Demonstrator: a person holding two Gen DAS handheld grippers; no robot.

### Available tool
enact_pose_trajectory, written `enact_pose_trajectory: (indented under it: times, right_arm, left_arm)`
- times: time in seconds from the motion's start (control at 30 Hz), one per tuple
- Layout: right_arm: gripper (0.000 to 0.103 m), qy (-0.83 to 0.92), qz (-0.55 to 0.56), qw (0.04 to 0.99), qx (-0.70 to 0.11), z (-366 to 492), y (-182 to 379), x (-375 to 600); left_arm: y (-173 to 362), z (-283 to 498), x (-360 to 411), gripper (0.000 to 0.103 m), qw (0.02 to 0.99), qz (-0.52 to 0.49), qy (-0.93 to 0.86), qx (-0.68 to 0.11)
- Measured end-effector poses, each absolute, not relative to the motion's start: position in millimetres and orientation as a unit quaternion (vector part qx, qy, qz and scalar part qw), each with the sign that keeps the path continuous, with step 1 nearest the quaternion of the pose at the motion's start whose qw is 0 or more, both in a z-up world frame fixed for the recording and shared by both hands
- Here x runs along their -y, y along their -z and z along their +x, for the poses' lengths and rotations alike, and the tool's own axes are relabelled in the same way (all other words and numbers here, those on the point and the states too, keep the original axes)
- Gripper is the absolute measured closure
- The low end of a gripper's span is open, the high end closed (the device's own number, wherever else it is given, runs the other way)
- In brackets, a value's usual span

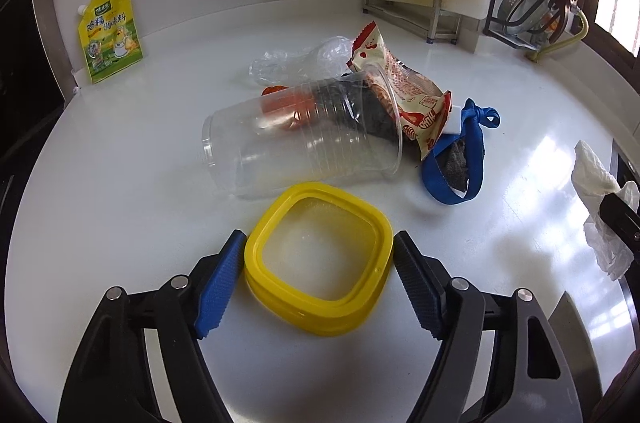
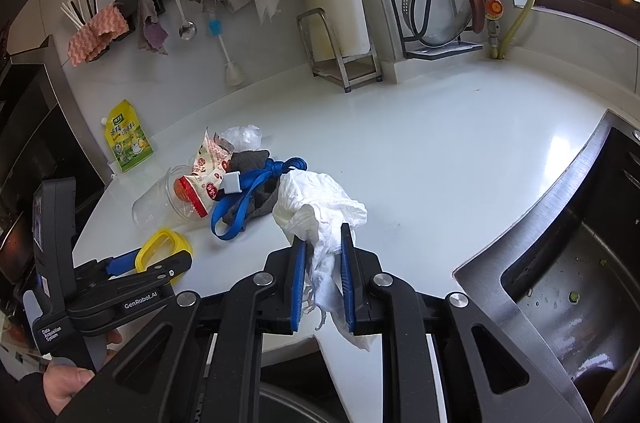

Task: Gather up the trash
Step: 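Carry the yellow lid with the left gripper while the right gripper carries the tissue over the bin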

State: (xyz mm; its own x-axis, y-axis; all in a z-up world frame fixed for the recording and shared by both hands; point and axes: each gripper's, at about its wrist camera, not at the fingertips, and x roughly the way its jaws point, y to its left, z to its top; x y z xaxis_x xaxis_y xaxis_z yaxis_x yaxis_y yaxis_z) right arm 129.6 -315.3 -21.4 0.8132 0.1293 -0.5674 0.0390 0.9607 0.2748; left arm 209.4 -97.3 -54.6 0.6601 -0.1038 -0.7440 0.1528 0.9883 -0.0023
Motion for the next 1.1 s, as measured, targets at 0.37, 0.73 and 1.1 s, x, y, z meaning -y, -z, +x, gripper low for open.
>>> enact_pose_trajectory:
  times: [0.37, 0.73, 1.1]
  right_arm:
    - [0.088, -0.031, 0.123, 0.941, -0.313, 103, 21, 292]
    - [0.088, -0.035, 0.125, 0.935, -0.329, 47, 29, 264]
    - [0.088, -0.023, 0.119, 0.929, -0.350, -11, 41, 252]
  left_arm:
    - [29, 160, 80, 0.030, 0.926, 0.059, 0.073, -0.366]
    - [23, 97, 76, 0.030, 0.928, 0.074, 0.103, -0.350]
    - [34, 48, 72, 0.030, 0.921, 0.077, 0.128, -0.359]
